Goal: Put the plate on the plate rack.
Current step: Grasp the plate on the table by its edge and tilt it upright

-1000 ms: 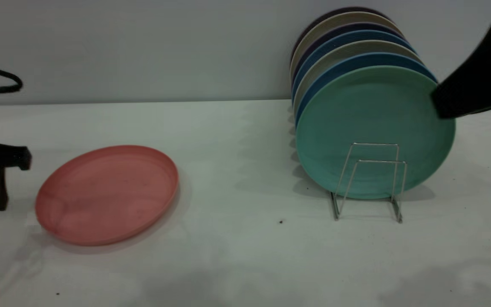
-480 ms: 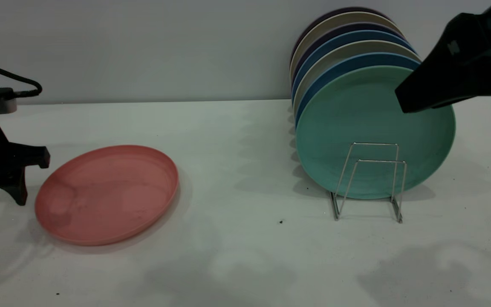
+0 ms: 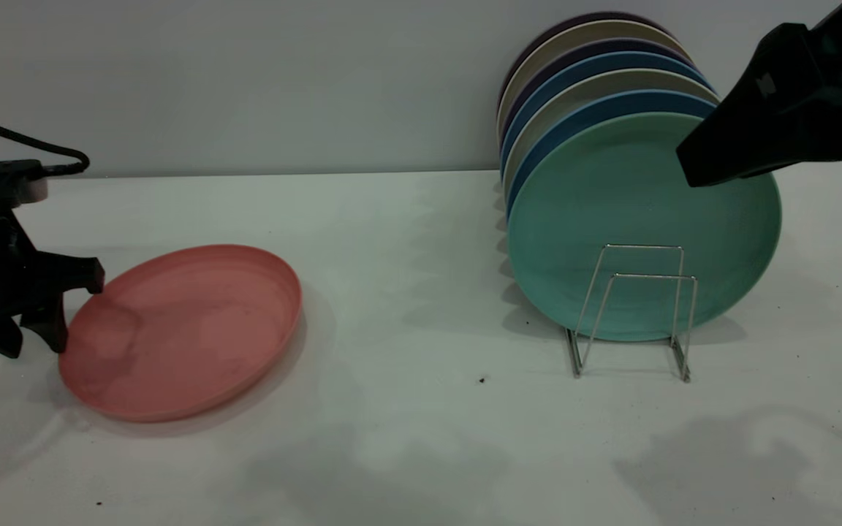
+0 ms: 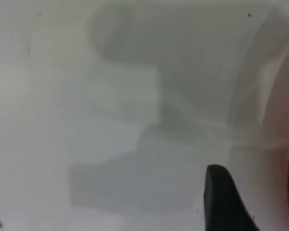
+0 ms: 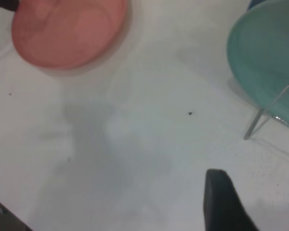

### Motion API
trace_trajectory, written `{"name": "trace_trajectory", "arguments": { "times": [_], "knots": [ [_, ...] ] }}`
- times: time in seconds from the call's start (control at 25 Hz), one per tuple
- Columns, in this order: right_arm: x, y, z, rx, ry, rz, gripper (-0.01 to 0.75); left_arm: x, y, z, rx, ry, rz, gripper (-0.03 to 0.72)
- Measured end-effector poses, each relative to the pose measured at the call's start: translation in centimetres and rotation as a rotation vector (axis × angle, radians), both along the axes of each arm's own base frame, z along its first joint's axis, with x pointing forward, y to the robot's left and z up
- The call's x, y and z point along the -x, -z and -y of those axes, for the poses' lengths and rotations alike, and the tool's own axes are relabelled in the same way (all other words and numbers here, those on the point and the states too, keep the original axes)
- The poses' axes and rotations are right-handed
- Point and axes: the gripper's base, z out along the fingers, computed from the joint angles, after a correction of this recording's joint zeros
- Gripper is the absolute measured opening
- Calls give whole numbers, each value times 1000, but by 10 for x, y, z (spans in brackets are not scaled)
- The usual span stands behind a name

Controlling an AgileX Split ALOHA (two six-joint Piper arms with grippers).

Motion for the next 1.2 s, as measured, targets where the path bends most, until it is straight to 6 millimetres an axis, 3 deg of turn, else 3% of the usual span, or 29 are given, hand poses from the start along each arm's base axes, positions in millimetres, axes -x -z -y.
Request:
{"name": "trace_trajectory", "arguments": {
  "times": [0.4, 0.88, 1.0, 1.2],
  "knots": [
    [-1, -2, -1, -48, 32, -12, 362, -6, 5, 22, 12, 61, 35, 381],
    [-3, -3, -1, -44, 43, 11, 362, -14, 22, 21, -12, 112, -13, 372],
    [-3, -3, 0, -45, 44, 12, 362, -17, 23, 22, -6, 117, 12, 315],
    [-3, -3, 0, -46, 47, 14, 362, -21, 24, 24, 6, 126, 58, 144]
  ]
}}
